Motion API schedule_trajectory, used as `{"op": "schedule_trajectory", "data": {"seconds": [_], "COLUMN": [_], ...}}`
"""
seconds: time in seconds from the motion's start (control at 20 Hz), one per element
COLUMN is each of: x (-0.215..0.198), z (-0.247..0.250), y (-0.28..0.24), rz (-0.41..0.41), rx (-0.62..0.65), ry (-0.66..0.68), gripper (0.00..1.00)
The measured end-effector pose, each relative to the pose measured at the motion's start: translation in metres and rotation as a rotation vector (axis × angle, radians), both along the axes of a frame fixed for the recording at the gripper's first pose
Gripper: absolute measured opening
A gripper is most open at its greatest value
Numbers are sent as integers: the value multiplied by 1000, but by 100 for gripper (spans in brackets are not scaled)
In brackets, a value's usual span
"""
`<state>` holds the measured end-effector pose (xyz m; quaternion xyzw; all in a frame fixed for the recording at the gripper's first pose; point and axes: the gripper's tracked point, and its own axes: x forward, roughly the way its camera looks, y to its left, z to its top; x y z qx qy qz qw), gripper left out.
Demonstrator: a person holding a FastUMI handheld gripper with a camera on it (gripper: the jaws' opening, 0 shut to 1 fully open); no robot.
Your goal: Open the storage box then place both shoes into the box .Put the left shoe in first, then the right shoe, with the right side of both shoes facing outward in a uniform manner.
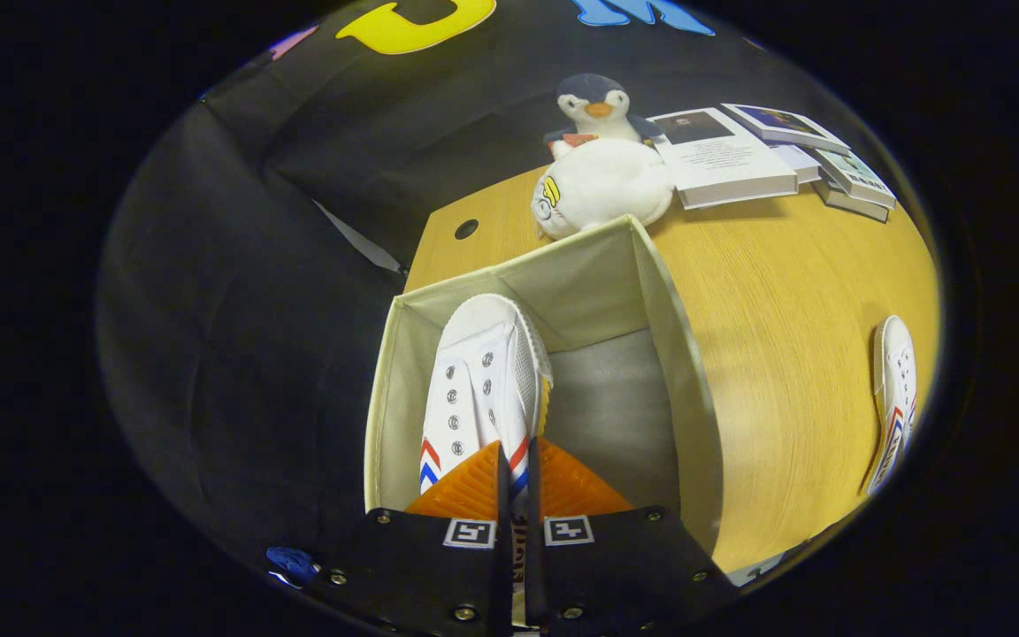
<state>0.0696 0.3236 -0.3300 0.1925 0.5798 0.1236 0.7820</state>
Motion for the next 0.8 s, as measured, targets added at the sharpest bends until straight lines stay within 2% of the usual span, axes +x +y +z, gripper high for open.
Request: {"op": "schedule_trajectory", "data": {"seconds": [0.35,0.5,0.6,0.65,0.7,0.8], "x": [-11,-14,-16,-15,-11,-5], "z": [-31,-41,-39,-32,-26,-11], "y": [19,21,27,30,31,25], "rz": [22,60,81,85,83,111], "rx": [-41,-74,-48,-15,-4,-11], "ry": [58,69,64,56,33,-22], "gripper": [6,6,6,20,27,76]}}
